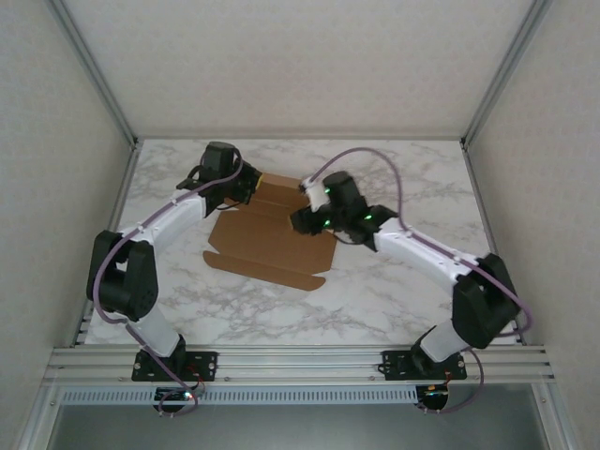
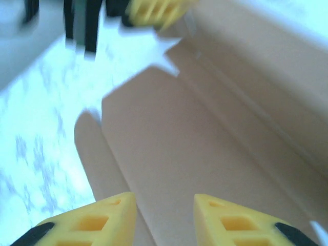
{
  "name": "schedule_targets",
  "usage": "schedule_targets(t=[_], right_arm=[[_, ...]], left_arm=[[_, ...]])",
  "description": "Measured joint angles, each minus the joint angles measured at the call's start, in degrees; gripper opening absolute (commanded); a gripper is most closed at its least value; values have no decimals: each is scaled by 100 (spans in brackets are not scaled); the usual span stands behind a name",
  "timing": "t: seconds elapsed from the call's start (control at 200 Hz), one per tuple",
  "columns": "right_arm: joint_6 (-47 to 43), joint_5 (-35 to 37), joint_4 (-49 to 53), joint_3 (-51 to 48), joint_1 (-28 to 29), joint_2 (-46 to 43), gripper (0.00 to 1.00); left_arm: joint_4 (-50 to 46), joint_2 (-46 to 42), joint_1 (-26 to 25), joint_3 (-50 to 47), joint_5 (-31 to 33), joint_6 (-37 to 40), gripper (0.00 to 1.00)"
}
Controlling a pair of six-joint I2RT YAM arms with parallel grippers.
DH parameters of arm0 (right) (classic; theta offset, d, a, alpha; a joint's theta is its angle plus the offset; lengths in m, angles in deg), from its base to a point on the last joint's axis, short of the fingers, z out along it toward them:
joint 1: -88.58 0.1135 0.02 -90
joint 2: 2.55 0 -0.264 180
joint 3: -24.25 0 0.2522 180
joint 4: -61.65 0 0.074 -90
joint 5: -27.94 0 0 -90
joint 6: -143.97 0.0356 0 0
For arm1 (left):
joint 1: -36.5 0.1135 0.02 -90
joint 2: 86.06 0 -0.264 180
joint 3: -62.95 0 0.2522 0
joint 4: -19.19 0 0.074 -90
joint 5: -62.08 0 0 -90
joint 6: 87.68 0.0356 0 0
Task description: Fold the paper box
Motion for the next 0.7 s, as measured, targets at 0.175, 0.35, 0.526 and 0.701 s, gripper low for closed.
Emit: schedule_targets(t=[0.175,0.35,0.526,0.701], right_arm=[[973,199,645,560,-828,-212,38],[1910,83,1235,1073,-1386,175,47],[2693,-361,1360,1093,-1580,706,56],[3265,-732,1215,1093,-1633,859,56]], left_arm=[[9,26,-7,24,17,2,0],[31,26,-17,24,52,4,0],[103,50,-28,20,72,7,1],[271,57,-48,-48,116,50,4]])
